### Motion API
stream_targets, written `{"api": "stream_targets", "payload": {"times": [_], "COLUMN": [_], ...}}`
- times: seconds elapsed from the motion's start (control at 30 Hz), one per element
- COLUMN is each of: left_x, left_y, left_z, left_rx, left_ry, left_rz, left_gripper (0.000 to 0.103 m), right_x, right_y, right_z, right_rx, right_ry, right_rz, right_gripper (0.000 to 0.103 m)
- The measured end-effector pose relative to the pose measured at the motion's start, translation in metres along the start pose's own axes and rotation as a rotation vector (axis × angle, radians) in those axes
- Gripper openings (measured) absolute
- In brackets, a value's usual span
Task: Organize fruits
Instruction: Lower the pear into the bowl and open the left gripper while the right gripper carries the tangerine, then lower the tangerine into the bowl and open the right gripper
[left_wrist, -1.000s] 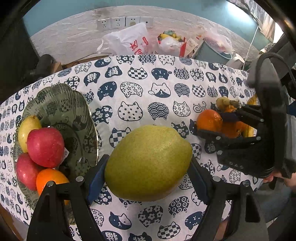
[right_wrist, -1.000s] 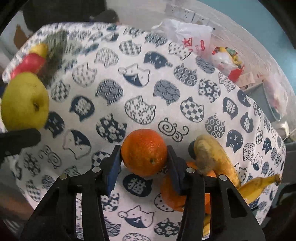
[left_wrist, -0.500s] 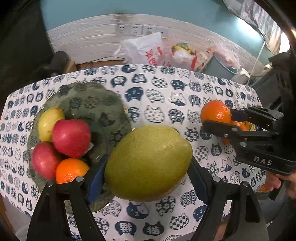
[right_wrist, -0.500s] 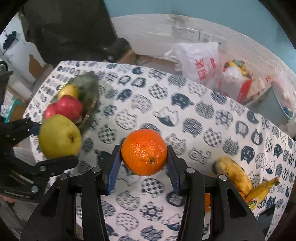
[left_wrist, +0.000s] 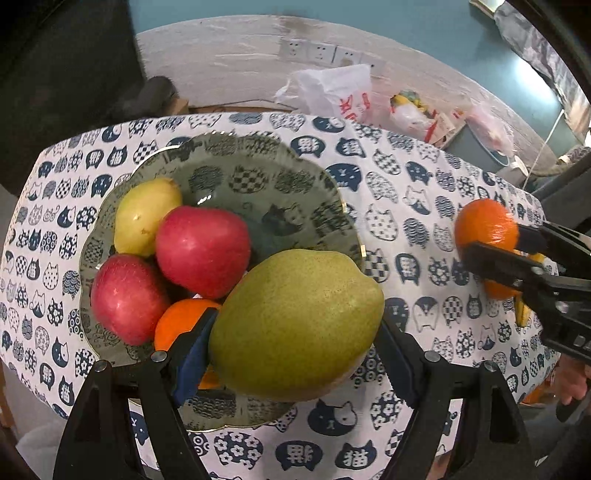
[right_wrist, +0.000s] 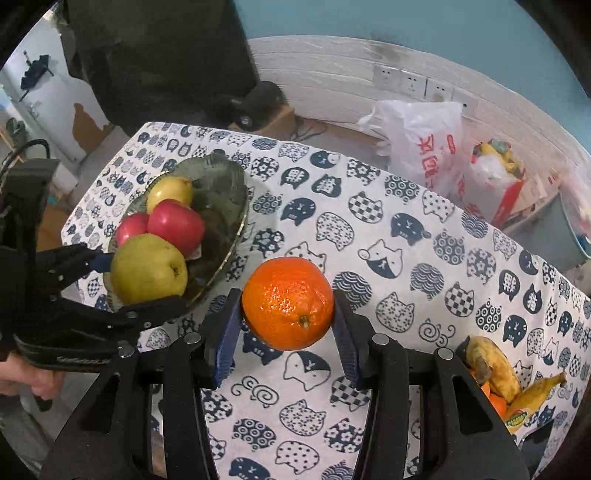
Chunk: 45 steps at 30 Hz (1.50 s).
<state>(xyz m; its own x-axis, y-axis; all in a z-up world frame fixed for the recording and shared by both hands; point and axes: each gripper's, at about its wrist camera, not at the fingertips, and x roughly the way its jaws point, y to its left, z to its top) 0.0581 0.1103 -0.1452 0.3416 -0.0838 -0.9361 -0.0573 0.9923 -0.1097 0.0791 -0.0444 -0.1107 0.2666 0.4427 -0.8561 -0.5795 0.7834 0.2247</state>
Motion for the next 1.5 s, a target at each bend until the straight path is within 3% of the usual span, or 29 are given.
{"api": "stream_targets", "payload": {"times": [0.1, 0.23, 0.83, 1.27, 1.5], "left_x": [0.009, 0.004, -0.024, -0.051, -0.056], "left_y": [0.006, 0.005, 0.038, 0.117, 0.138], "left_z": [-0.001, 0.001, -0.01, -0.042, -0.056], "left_rx": [-0.018, 0.0, -0.093, -0.24, -0.273], "left_ry": [0.029, -0.012, -0.018, -0.048, -0.045], "left_rz": [0.005, 0.013, 0.008, 0.06, 0.055], "left_gripper": [0.083, 0.076, 0.076, 0.077, 0.077], "right_x": [0.0, 0.001, 0.008, 0.033, 0.054], "right_y": [0.004, 0.009, 0.034, 0.103, 0.145], "right_z": [0.002, 0.004, 0.023, 0.046, 0.056], "right_rx": [0.002, 0.001, -0.008, -0.076, -0.12], "right_ry": [-0.002, -0.001, -0.012, 0.014, 0.04], "right_rz": [0.008, 0.015, 0.045, 0.118, 0.139], "right_gripper": [0.047, 0.047, 0.047, 0.047, 0.047]}}
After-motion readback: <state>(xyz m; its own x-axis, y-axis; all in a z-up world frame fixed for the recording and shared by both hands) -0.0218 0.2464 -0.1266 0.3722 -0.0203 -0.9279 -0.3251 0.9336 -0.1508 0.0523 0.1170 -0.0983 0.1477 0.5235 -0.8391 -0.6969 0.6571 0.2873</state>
